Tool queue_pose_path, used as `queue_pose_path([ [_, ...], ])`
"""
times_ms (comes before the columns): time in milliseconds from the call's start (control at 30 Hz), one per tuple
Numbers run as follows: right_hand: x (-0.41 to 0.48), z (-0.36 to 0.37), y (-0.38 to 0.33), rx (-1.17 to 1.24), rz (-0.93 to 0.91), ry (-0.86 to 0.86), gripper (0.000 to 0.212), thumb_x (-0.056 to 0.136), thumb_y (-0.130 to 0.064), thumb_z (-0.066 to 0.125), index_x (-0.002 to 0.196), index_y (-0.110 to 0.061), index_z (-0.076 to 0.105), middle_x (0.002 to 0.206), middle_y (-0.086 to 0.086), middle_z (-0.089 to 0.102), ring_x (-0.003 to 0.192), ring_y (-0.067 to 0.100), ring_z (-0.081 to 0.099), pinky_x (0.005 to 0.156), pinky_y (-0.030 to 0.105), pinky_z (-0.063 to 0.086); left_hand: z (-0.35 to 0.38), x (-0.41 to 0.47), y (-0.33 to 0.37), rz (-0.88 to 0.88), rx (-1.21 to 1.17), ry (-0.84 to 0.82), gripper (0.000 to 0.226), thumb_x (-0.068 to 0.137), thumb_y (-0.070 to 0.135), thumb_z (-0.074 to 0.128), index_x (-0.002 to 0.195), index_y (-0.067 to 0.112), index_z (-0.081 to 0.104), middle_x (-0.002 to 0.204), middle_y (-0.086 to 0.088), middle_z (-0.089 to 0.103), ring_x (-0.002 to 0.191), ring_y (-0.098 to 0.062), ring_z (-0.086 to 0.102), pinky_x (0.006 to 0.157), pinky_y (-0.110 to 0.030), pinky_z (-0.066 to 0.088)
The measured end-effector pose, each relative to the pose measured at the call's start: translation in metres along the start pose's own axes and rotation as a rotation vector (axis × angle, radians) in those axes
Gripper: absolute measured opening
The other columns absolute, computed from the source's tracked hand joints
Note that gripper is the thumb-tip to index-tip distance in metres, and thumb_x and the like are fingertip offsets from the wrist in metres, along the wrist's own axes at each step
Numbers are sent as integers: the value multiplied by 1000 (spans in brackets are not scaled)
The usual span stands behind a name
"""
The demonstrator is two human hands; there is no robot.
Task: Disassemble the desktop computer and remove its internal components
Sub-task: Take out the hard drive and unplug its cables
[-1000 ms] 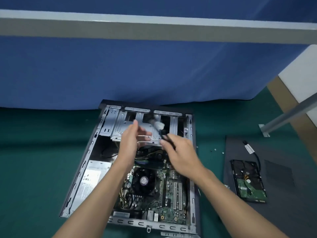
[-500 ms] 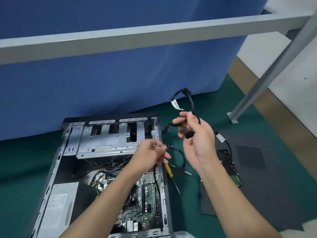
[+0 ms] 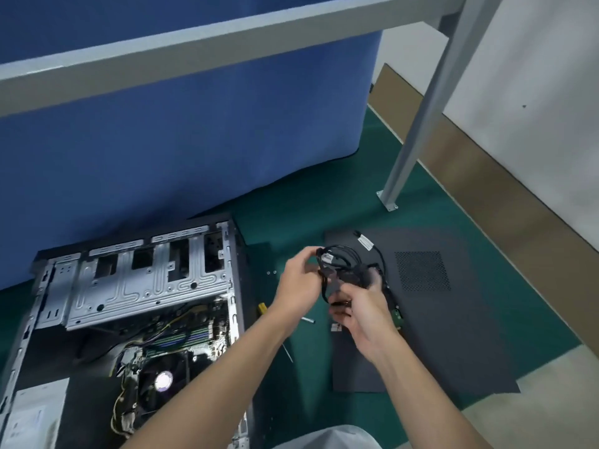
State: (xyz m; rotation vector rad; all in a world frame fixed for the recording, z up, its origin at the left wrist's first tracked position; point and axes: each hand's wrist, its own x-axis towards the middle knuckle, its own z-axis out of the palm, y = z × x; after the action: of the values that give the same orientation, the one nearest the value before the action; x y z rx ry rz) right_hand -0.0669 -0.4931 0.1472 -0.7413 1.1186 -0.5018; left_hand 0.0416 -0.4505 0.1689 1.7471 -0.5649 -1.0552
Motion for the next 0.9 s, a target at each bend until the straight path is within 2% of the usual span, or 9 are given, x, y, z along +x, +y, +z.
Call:
queue_pose_path([
  [67,8,-13,1,-175,-54,-25,77,84,4,50,128,-57,31,62,8,64,49,18,53,52,32,45,7,-1,-6,-21,20,-33,54,82,-13,34,93,30,66,75,10,73,69,-9,64,59,-15,45],
  [133,14,-23,-1,-330,-44,-81,54,82,1,53,120,-37,54,59,6,63,48,19,55,49,27,45,11,0,-13,-29,47,-67,57,81,-15,32,94,29,65,77,12,73,71,-6,67,56,-10,44],
  [200,19,-29,-3,-382,-4,-117,15,83,-6,63,97,-12,63,52,4,59,44,17,55,43,23,41,12,3,-17,-47,101,-105,55,83,-13,35,94,32,65,80,9,72,71,-10,63,60,-17,45],
  [300,34,-40,-1,-392,19,-101,8,87,-11,64,80,-11,62,49,0,56,40,15,50,40,21,37,9,9,-22,-72,236,-161,43,86,-6,41,96,28,65,88,-4,69,78,-20,58,69,-34,47],
  [367,49,-49,-2,-429,-29,-1,10,91,-8,59,82,-13,62,49,1,54,40,14,48,39,22,35,-4,13,-28,-21,479,-105,35,89,3,46,110,24,65,102,-5,68,95,-24,60,83,-32,50],
  [467,72,-63,-7,-528,-142,225,11,92,-13,57,89,-19,65,59,1,59,49,14,54,45,24,42,-43,11,-43,181,1151,138,42,90,15,50,131,17,55,134,-7,55,128,-26,44,106,-37,34],
  [567,95,-69,-8,-564,-195,337,12,90,-15,57,99,-20,64,74,1,66,67,16,62,64,33,54,-73,3,-60,243,1386,223,48,92,19,50,139,8,47,154,-13,33,146,-25,21,117,-39,16],
  [767,112,-72,10,-866,-298,260,59,83,-10,69,135,-12,42,96,2,60,102,22,52,86,31,39,-79,5,-67,275,1349,249,42,87,22,55,127,11,59,155,-5,33,148,-18,15,117,-36,7],
  [900,107,-72,22,-1332,-365,173,90,78,-20,73,149,-25,18,113,0,56,114,30,44,97,48,36,-81,8,-69,255,1335,244,31,85,25,56,112,17,68,154,-3,36,148,-16,12,116,-34,1],
])
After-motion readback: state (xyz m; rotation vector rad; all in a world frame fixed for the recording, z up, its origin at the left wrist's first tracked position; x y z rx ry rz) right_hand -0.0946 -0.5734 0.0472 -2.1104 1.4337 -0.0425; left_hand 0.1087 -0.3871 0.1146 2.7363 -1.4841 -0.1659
